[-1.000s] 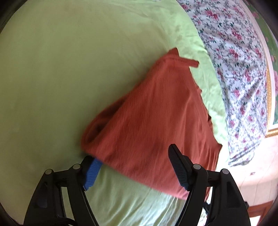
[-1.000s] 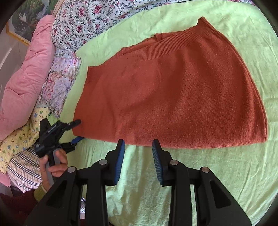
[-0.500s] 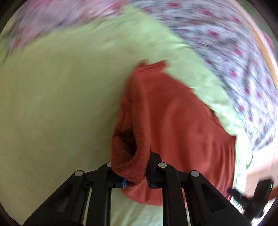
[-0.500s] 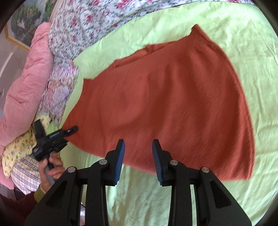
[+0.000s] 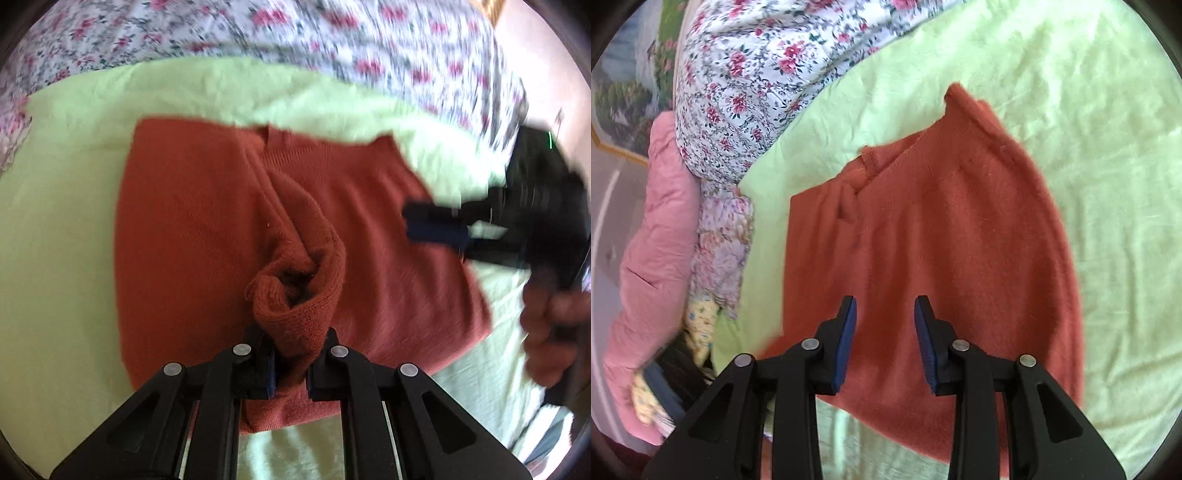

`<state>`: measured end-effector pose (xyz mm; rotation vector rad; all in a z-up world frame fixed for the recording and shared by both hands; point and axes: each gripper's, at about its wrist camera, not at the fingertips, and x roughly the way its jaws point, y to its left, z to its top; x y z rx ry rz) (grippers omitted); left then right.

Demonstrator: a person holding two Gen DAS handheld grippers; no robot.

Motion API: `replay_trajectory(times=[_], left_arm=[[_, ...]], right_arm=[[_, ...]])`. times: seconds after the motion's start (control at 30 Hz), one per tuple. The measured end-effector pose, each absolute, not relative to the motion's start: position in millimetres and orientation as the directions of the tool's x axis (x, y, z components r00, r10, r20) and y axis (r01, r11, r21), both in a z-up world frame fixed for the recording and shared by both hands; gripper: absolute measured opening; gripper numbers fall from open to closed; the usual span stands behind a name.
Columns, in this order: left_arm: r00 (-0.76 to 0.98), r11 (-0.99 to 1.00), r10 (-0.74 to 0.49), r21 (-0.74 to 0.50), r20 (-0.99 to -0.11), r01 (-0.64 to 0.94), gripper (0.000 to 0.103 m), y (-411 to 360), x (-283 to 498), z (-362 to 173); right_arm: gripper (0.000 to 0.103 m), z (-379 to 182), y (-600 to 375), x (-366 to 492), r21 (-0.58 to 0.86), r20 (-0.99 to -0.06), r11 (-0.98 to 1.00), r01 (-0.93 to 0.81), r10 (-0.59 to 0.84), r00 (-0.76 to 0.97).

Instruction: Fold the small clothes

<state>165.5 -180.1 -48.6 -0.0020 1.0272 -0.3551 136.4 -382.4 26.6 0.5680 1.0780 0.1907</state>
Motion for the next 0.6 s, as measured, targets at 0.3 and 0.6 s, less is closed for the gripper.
replay_trajectory(times=[0.3,0.6], left_arm=[[0.488,0.939,-0.273,-0.119,-0.829,0.323,0.009,-177.3,156.0,-45.5],[0.507,0.921,-0.286,-0.088,-0.813,0.379,0.009,-184.9,144.4,-28.1]], right_arm=[[0.039,-8.1,-332.3,204.0,0.588,-0.770,0.807,0.057,0.536,0.347],[0.015,-3.6,-286.4,249.3,0.462,-0.820,0.884,-0.069,0.455,0.348]])
